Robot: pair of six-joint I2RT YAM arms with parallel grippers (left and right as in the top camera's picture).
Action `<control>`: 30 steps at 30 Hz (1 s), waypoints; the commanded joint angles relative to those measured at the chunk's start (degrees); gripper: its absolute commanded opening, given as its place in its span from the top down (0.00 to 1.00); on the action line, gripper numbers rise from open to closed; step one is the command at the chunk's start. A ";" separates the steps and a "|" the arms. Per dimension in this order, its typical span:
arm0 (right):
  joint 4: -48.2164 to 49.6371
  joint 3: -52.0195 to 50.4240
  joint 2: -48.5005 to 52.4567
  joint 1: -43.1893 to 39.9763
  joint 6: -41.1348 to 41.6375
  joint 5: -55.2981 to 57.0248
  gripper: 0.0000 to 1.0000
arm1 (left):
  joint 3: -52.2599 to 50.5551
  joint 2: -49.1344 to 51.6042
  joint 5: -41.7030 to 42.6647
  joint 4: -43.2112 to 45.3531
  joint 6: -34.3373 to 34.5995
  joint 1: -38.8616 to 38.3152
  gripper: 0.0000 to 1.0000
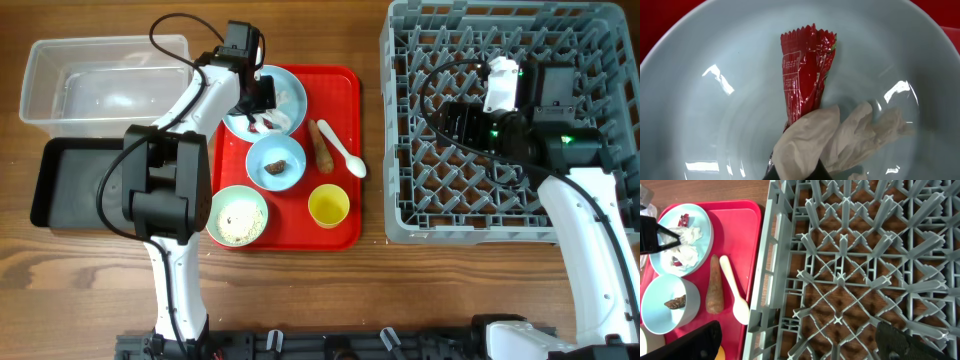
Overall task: Sort waste into correct bins and load items into the dishwasher rack
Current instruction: 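Grasp the wrapper and tissue, drop them into the clear bin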
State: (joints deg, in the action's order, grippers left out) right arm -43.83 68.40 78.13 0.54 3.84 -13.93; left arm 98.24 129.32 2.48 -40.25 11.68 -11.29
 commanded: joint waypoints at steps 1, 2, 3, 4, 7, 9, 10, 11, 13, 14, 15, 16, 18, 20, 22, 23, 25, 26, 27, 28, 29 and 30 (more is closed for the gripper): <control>0.42 1.29 0.31 -0.09 0.87 -0.15 0.00 | 1.07 -5.03 0.63 -0.90 4.61 1.20 0.96; 0.59 1.29 0.31 -0.09 0.90 -0.15 0.00 | 1.68 -7.91 0.63 -0.90 5.95 1.95 0.96; 0.76 1.29 0.31 -0.09 0.90 -0.15 0.00 | 1.90 -9.64 0.59 -0.90 6.82 2.45 0.96; 0.98 1.29 0.31 -0.09 0.87 -0.15 0.00 | 1.97 -12.07 0.59 -0.81 7.45 3.23 0.96; 1.38 1.29 0.31 -0.09 1.11 -0.15 0.00 | 1.97 -18.12 0.13 -0.90 8.79 5.99 0.96; 1.44 1.29 0.31 -0.09 1.79 -0.13 0.00 | 1.97 -20.39 -1.60 -1.22 10.84 7.96 0.96; 1.51 1.29 0.31 -0.09 2.34 -0.13 0.00 | 1.97 -21.07 -2.75 -1.55 12.17 8.94 0.96; 1.62 1.29 0.31 -0.09 2.34 -0.15 0.00 | 1.97 -21.59 -4.09 -1.79 13.40 10.27 0.96; 1.79 1.29 0.31 -0.09 2.36 -0.15 0.00 | 1.95 -21.57 -6.97 -2.01 15.87 13.11 0.96; 1.79 1.29 0.31 -0.07 2.36 -0.15 0.00 | 1.86 -21.03 -9.09 -1.95 17.40 14.43 0.96; 1.79 1.29 0.31 -0.07 2.34 -0.15 0.00 | 1.84 -20.48 -11.45 -1.95 19.39 15.74 0.96; 1.79 1.29 0.31 -0.09 2.36 -0.15 0.00 | 1.84 -19.58 -13.75 -1.77 21.40 16.87 0.96; 1.77 1.29 0.31 -0.07 2.34 -0.15 0.00 | 1.84 -17.20 -16.52 -0.50 24.92 19.12 0.96; 1.75 1.29 0.31 -0.07 2.34 -0.15 0.00 | 1.84 -15.10 -16.50 0.81 26.75 20.39 0.96; 1.73 1.29 0.31 -0.07 2.38 -0.17 0.00 | 1.84 -12.48 -16.46 2.29 28.28 21.40 0.96; 1.73 1.29 0.31 -0.09 2.38 -0.20 0.00 | 1.84 -11.72 -16.48 2.62 28.26 21.57 0.96; 1.75 1.29 0.31 -0.07 2.38 -0.35 0.00 | 1.84 -10.25 -16.48 3.19 28.24 21.70 0.87; 1.75 1.29 0.31 -0.07 2.36 -0.35 0.00 | 1.84 -9.88 -16.48 3.28 28.24 21.70 0.77; 1.75 1.29 0.31 -0.09 2.36 -0.35 0.00 | 1.84 -9.70 -16.48 3.28 28.24 21.68 0.59; 1.79 1.29 0.31 -0.09 2.36 -0.35 0.00 | 1.84 -9.70 -16.48 3.28 28.22 21.70 0.39; 1.79 1.29 0.31 -0.09 2.36 -0.35 0.00 | 1.86 -9.75 -16.50 3.48 28.17 21.70 0.21; 1.79 1.29 0.31 -0.09 2.36 -0.35 0.00 | 1.86 -10.05 -16.48 3.80 27.80 21.70 0.13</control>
State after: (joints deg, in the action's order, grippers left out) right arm -42.33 68.40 78.13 0.54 5.34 -13.93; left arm 100.12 119.85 -12.62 -37.21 39.07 10.26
